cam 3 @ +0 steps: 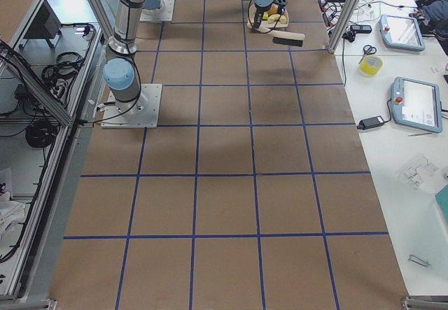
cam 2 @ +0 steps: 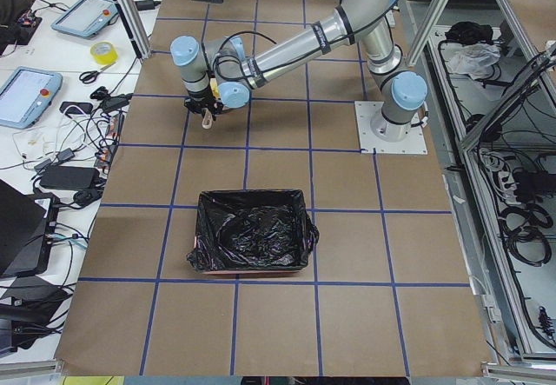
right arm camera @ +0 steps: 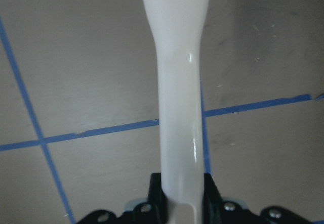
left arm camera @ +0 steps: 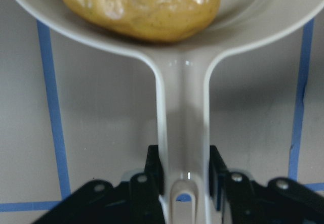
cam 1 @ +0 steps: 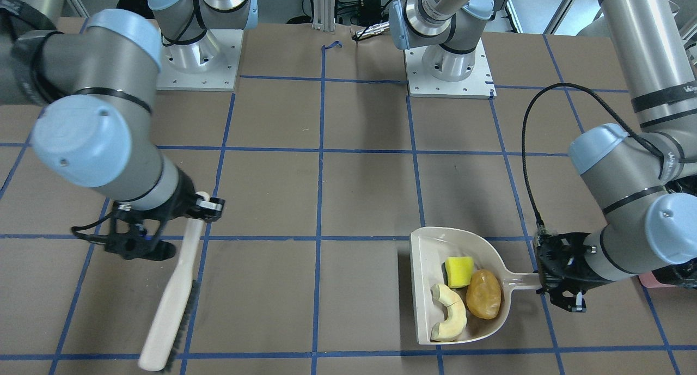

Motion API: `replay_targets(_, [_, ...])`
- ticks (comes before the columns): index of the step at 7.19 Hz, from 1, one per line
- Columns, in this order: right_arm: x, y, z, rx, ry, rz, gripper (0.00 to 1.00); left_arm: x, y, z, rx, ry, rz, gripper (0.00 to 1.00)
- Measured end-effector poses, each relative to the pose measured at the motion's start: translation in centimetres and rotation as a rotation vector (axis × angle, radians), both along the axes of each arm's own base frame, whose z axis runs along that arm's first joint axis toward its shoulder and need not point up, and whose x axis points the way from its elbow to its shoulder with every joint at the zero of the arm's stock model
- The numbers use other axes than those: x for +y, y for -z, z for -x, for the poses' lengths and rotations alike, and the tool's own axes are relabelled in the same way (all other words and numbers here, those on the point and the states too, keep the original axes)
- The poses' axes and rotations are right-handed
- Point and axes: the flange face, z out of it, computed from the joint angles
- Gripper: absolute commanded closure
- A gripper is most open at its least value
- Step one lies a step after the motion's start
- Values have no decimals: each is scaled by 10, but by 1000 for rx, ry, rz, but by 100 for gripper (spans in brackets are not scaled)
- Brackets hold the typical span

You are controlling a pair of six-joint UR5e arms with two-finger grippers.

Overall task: Sweep and dump trash into bin
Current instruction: 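Carry the dustpan over the bin with the left gripper while the right withdraws, then tilt the dustpan over the black bin with the left gripper to dump the trash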

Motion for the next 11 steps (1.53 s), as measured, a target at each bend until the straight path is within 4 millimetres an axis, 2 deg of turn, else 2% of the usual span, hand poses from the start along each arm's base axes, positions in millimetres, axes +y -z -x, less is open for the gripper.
replay_targets(1, [-4, 7, 59, 0, -10, 2, 100, 8, -19, -27, 3, 35, 6, 100])
replay_targets(2, [-5, 14, 105, -9, -28, 1, 100, 16, -37, -60, 10, 71, 3, 100])
replay_targets(3, [-4, 21, 136, -12, -51, -8, 100, 25, -56, -99, 23, 108, -6, 100])
replay_targets(4, [-3, 31, 154, -2, -75, -14, 100, 37, -79, -146, 40, 145, -17, 100])
replay_targets(6, [-5, 53, 177, 23, -130, -5, 100, 62, -120, -240, 61, 215, -28, 100])
replay_targets(7, [-5, 59, 185, 28, -140, -3, 100, 77, -133, -284, 50, 251, -31, 100])
replay_targets(9, [-4, 67, 190, 32, -139, -14, 100, 100, -148, -347, 4, 342, -37, 100])
replay_targets(11, [1, 79, 199, 37, -132, -22, 100, 106, -145, -398, -57, 419, -32, 100])
